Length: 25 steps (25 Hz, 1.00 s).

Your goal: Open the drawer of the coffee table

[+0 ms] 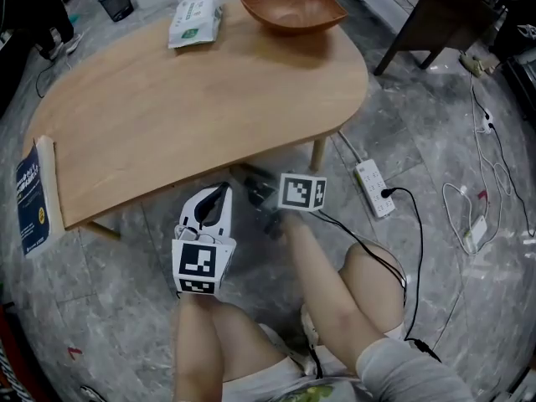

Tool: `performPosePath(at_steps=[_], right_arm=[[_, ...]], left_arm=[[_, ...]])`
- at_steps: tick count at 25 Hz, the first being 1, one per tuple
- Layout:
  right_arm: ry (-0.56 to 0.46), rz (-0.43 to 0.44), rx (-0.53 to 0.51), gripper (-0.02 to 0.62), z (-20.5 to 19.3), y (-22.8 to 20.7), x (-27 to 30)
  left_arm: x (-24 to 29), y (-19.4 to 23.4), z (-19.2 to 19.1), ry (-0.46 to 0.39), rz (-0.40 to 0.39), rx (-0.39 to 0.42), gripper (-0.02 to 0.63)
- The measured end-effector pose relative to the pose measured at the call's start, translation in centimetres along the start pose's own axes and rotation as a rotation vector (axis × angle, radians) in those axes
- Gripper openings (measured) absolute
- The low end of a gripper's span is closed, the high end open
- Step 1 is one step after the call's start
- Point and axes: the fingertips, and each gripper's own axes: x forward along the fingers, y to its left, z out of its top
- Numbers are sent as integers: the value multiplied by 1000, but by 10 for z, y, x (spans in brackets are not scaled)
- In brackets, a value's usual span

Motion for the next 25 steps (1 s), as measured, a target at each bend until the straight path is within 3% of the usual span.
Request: performPosePath(at_steps=[6,10,25], right_arm=[[-22,68,-37,123,1,0,0],[-84,103,15,99,1,-2,-4],[-92,150,32,69,-8,3,-14]], left_arm=[[11,-21,-1,14,-45,27,9],[6,-27,-5,19,-70,38,9],[-9,0,-19,41,-9,32,9]])
